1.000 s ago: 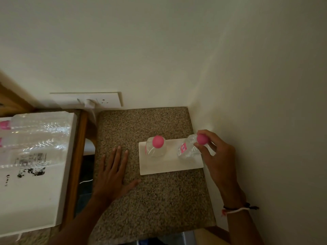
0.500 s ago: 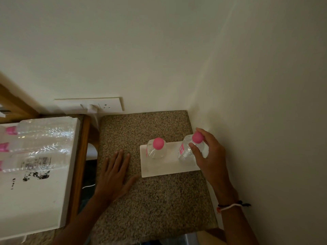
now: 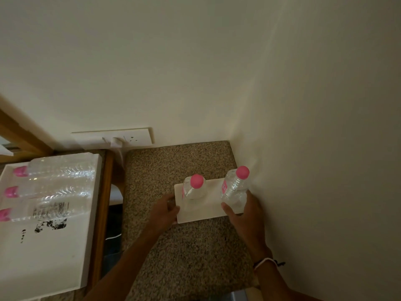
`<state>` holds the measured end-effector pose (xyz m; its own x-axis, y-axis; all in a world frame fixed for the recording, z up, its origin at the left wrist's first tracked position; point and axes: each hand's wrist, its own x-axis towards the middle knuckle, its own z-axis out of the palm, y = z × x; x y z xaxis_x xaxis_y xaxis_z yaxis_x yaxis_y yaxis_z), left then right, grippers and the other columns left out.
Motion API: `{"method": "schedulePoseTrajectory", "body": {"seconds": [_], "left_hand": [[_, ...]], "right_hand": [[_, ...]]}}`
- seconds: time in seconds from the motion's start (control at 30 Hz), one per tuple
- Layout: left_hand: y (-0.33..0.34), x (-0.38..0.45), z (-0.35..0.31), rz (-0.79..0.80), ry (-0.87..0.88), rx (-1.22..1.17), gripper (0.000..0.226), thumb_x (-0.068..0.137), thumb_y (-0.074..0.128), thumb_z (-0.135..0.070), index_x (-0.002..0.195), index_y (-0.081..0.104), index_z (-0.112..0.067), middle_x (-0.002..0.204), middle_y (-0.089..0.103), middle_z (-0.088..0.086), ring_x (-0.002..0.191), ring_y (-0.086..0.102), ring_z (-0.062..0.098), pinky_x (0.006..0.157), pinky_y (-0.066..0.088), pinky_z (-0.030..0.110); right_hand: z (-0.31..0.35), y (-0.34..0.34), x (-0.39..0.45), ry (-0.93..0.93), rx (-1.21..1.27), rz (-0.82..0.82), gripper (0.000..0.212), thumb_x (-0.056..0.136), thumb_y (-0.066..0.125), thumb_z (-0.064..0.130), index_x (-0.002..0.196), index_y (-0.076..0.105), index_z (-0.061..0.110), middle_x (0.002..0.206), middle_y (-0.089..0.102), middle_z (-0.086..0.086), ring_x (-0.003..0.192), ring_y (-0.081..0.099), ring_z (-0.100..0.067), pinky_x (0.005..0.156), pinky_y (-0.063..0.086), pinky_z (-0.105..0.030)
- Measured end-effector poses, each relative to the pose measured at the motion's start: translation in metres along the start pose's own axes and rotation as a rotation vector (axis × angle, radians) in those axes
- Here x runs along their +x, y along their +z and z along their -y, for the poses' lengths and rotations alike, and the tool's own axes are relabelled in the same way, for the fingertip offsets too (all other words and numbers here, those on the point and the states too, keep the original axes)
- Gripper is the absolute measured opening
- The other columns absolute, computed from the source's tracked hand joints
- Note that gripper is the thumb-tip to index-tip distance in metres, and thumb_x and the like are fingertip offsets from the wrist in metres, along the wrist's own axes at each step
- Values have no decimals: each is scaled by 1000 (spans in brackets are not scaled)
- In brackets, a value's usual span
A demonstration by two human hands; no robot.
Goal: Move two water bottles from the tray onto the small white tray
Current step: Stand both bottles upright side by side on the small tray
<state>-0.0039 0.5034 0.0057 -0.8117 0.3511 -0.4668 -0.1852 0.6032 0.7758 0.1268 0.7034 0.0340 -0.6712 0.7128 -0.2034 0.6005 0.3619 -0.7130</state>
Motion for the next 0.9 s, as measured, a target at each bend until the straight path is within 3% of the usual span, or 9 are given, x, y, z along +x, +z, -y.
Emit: {"method": "schedulePoseTrajectory", "body": {"seconds": [0.07,0.1,0.17,0.3,0.47,0.57,0.67,0.77,0.9], "left_hand": [[2,3,1,-15,-8,11,44,92,60,4,134,54,-3,118,68,20,78,64,12,50,54,12],[3,4,2,-26,-27,7,41,91,61,4,131,56,-2,111,70,17,73,63,7,45,52,10],[3,4,3,-47,-56,9,38,90,63,3,128,59,-3,99,69,11,69,66,11,47,58,18],[-1,2,1,-58,-51,11,36,88,62,4,124,63,-4,105,73,17,92,72,33,82,62,54],[-12,0,8,-81,-39,43,37,88,63,3,123,65,-8,82,62,-14,75,63,4,67,59,30],[-23,-2,13,-71,-82,43,37,91,61,0,127,61,-7,95,67,0,84,64,16,81,61,42],[-38,-3,21,-91,-70,103,41,91,62,-2,132,58,-7,115,68,15,92,63,19,75,58,35],[-51,-6,29,-114,-80,94,41,91,62,0,131,58,-5,119,66,18,105,66,30,92,58,52],[-63,-8,35,-133,-102,81,40,92,61,0,132,57,-4,118,64,12,97,61,20,82,57,37]], "right_hand": [[3,2,3,13,12,-17,79,74,81,48,140,48,21,133,60,-5,124,55,-24,104,49,-47],[4,4,4,17,6,-20,77,75,80,48,139,49,21,132,60,-6,123,56,-25,103,50,-48],[7,5,6,14,-20,-16,72,79,78,47,138,50,19,131,60,-8,123,56,-27,102,50,-49],[9,5,9,-2,-25,8,62,83,76,41,136,53,19,131,61,-8,124,54,-28,102,49,-50],[16,10,9,-19,-2,61,65,82,76,40,138,50,21,136,60,-7,128,53,-29,105,48,-51],[21,18,5,-22,9,85,67,82,76,41,139,50,19,135,60,-8,126,55,-28,104,49,-50],[28,28,0,-25,14,129,64,83,76,43,137,52,18,133,60,-8,124,56,-28,101,50,-48],[34,40,-6,-30,-15,130,65,81,76,46,135,52,19,132,60,-6,122,57,-26,100,51,-48],[39,51,-14,-24,-98,107,68,80,73,55,133,52,19,130,57,-6,119,56,-26,95,53,-49]]}}
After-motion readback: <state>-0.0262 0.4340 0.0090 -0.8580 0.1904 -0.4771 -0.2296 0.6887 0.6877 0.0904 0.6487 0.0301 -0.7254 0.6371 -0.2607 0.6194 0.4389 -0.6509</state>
